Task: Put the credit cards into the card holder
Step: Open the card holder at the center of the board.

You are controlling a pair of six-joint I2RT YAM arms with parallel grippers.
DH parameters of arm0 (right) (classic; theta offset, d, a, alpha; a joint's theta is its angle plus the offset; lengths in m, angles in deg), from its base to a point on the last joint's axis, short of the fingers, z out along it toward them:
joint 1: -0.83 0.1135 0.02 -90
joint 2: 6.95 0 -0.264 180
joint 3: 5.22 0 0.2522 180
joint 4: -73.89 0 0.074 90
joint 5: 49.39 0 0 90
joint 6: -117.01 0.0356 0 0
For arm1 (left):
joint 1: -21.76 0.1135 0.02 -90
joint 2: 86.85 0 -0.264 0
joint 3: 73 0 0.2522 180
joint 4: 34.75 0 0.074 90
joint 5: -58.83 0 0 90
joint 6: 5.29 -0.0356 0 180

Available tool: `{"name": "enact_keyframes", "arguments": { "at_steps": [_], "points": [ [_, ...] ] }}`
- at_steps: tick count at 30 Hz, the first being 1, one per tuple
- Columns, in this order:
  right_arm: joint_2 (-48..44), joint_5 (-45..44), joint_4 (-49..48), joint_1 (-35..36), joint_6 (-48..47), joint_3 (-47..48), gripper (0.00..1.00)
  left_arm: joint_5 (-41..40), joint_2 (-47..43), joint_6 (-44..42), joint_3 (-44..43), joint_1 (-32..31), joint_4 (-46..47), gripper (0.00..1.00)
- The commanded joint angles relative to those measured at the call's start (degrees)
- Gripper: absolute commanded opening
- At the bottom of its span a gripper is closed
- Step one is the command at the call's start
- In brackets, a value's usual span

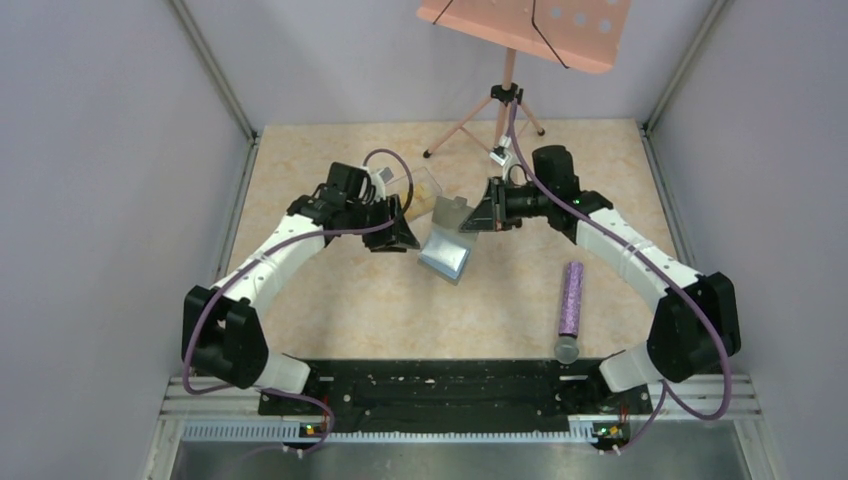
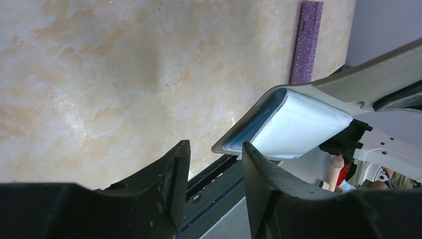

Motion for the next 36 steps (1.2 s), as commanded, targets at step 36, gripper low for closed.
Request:
{"name": "enact_keyframes", "arguments": {
  "at_steps": [36],
  "points": [
    [2.58, -1.49, -4.67, -0.09, 2.49, 3.80, 0.00, -10.81, 5.74, -4.86, -9.66, -0.08, -8.01, 0.52]
  ]
}}
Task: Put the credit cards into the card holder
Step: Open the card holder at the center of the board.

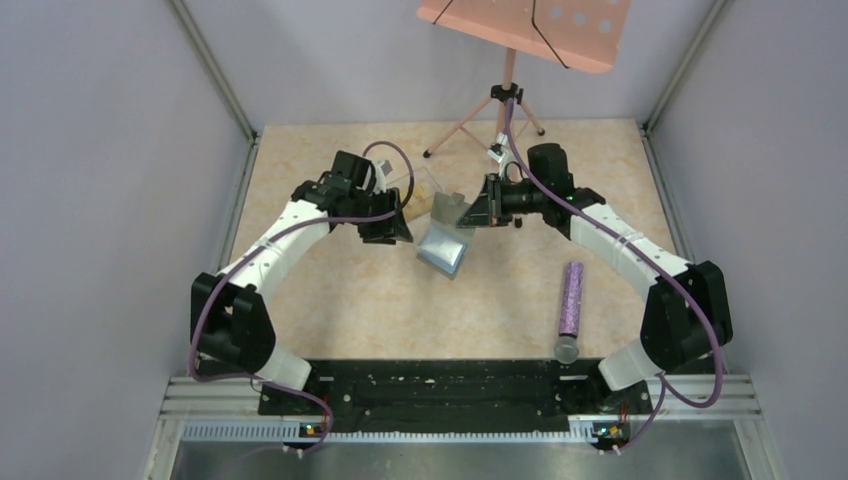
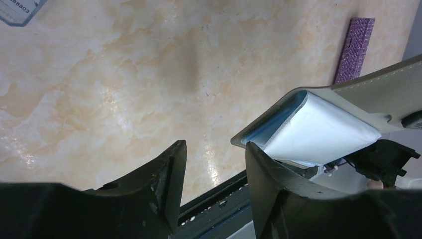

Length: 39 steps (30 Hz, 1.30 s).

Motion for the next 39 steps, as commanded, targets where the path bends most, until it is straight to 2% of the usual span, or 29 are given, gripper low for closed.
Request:
{"name": "enact_keyframes", "arguments": {
  "at_steps": [1, 11, 16, 28, 33, 39],
  "points": [
    [-1.27, 0.08, -2.24, -0.08, 0.39, 2.08, 0.00, -1.53, 1.65, 0.22, -3.20, 0.11, -1.36, 0.52],
    [-0.88, 0.35, -2.48, -0.11, 0.37, 2.13, 0.00, 3.86, 4.75, 0.20, -3.08, -0.88, -0.93, 0.48],
    [-0.80, 0.47, -2.41, -0.12, 0.24, 1.55, 0.00, 6.06, 3.47, 0.99, -3.04, -0.86, 1.27, 0.45],
    [-0.31, 2.40, -2.36, -0.09, -0.45, 1.19, 0.00, 9.01, 0.22, 2.95, -3.39, -0.90, 5.02, 0.44],
    [0.16, 5.66, -3.00, -0.17, -1.11, 1.27, 0.00, 11.07, -1.09, 4.84, -2.14, -0.84, 8.69, 0.46],
    [0.27, 10.99, -3.94, -0.13, -1.75, 0.97, 0.00, 13.35, -2.75, 6.06, -0.13, -0.64, 13.97, 0.56]
  ]
}}
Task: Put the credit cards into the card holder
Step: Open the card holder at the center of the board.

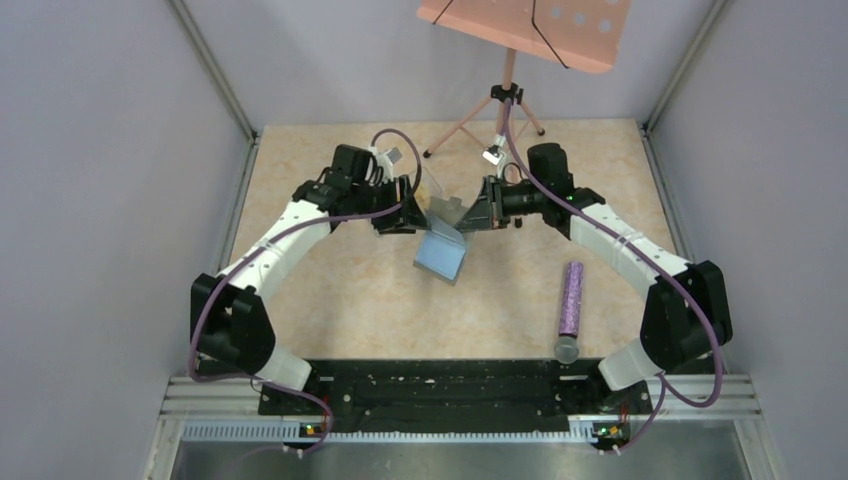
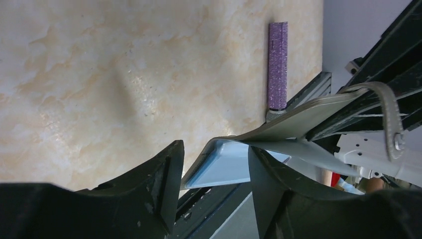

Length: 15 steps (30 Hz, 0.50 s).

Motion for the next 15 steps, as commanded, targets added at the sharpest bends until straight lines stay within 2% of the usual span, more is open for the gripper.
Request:
{"name": "enact_keyframes", "arguments": {
  "at_steps": [1, 7, 15],
  "points": [
    [0.25, 5.68, -3.61, -0.13, -1.27, 0.94, 0.00, 3.49, -3.30, 1.19, 1.32, 0.23, 6.79, 0.58],
    [0.23, 10.50, -8.30, -0.13, 1.84, 0.10, 0.00, 7.62, -3.69, 1.46, 3.30, 0.68, 10.53, 0.64],
    [0.65, 15.46, -18.35, -0.12, 9.70, -1.26, 0.00, 17.76, -5.07, 4.86, 8.51, 1.41, 22.15, 0.66]
  ]
}}
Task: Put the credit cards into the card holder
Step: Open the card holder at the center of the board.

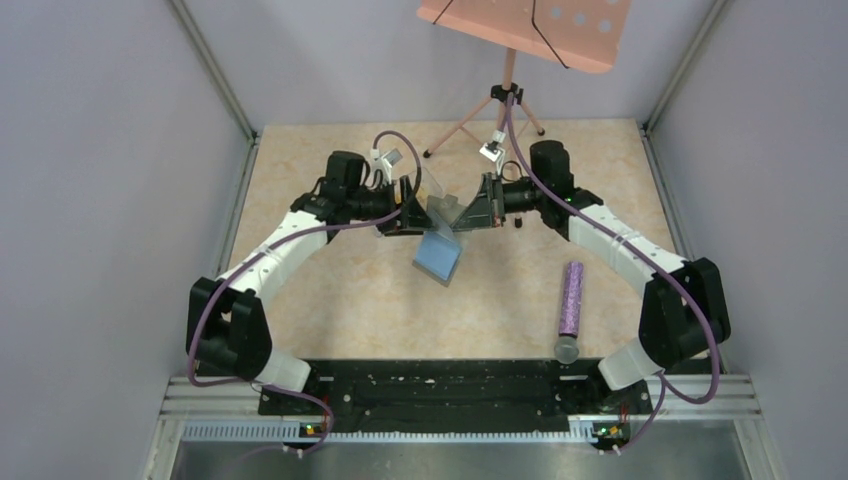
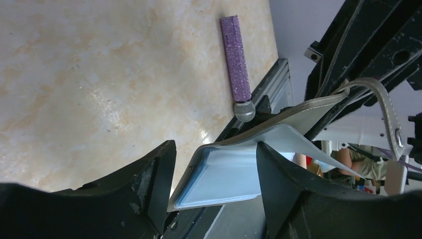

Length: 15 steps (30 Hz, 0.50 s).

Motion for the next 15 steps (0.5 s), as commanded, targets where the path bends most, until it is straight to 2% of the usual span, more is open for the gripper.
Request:
{"name": "enact_keyframes", "arguments": {
  "at_steps": [1, 9, 15],
  "points": [
    [0.05, 6.31, -11.21, -0.09, 5.91, -0.50, 0.00, 7.57, -2.86, 2.11, 1.94, 0.13, 10.32, 0.66],
    [1.58, 7.99, -13.35, -0.16, 7.53, -1.04, 0.00, 14.64, -4.18, 7.68, 5.23, 1.07, 20.44, 0.63],
    [3.04, 6.06, -12.71, -0.30, 7.72, -0.66, 0.00, 16.55, -4.53, 9.37, 6.15, 1.67, 22.96, 0.45]
  ]
}}
